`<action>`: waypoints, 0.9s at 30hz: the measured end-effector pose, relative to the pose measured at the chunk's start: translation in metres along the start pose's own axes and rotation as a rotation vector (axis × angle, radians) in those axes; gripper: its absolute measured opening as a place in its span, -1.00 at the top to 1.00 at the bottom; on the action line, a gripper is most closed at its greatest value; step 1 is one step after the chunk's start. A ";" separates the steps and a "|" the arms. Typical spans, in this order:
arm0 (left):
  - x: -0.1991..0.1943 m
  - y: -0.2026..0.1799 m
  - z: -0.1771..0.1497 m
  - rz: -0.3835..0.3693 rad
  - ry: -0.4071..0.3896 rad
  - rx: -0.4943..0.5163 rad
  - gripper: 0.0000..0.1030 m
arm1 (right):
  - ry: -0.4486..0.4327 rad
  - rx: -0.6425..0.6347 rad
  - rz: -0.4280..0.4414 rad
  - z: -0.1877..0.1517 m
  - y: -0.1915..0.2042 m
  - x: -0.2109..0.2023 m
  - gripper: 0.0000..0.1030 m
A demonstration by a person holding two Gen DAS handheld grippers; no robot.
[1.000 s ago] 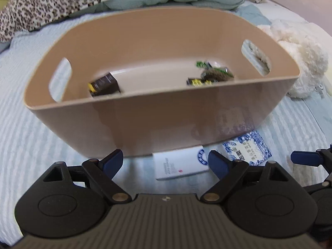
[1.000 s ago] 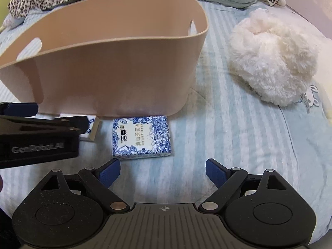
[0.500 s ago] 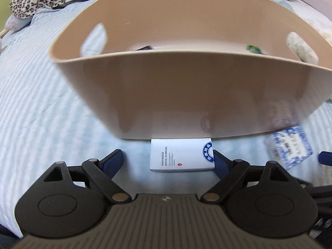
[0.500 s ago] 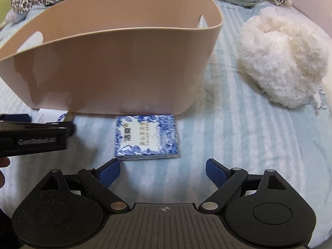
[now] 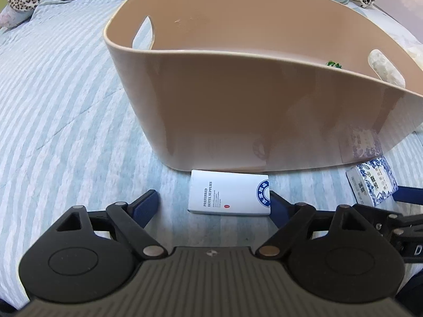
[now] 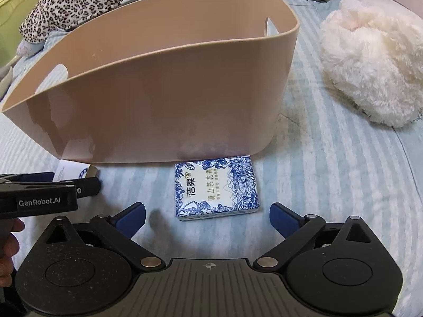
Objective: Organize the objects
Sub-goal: 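Grasp the white box with the left tool while the right tool grasps the blue-and-white patterned box, then lower the white box into the basket with the left tool while the right releases the patterned box there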
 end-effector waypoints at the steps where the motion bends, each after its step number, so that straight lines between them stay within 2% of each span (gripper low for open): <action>1: -0.001 0.001 0.000 -0.007 0.001 0.005 -0.64 | -0.001 0.003 0.003 0.000 -0.001 -0.001 -0.98; 7: -0.002 0.006 -0.004 -0.063 -0.019 0.009 -0.64 | -0.002 0.023 0.009 0.001 -0.006 0.001 -0.98; 11: -0.003 0.006 -0.008 -0.063 -0.047 0.052 -0.64 | -0.017 0.013 0.025 0.003 -0.002 -0.002 -0.99; 16: -0.002 0.004 -0.006 -0.045 -0.087 0.092 -0.64 | -0.024 -0.015 -0.024 0.002 0.010 -0.002 -0.97; 18: -0.001 0.005 -0.004 -0.031 -0.093 0.101 -0.59 | -0.024 -0.031 -0.037 0.001 0.011 -0.002 -0.86; 19: -0.001 0.004 -0.003 -0.025 -0.097 0.105 -0.50 | -0.028 -0.043 -0.050 0.001 0.014 -0.004 -0.82; 22: -0.006 0.011 -0.005 -0.029 -0.096 0.110 -0.30 | -0.039 -0.064 -0.081 0.000 0.010 -0.006 -0.54; 24: -0.014 0.022 -0.005 -0.038 -0.092 0.095 -0.22 | -0.041 -0.065 -0.080 -0.002 0.007 -0.009 -0.20; 27: -0.016 0.028 -0.005 -0.051 -0.073 0.072 -0.21 | -0.048 -0.071 -0.088 -0.005 0.002 -0.014 -0.17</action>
Point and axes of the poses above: each gripper's, at about its wrist camera, not at the fingertips, and x roughly the way its jaws point, y to its left, z to its top, the point moved 10 cm from there along x, roughly the way its jaws point, and after that the axes turned 7 degrees about y, right-handed, at the moved point
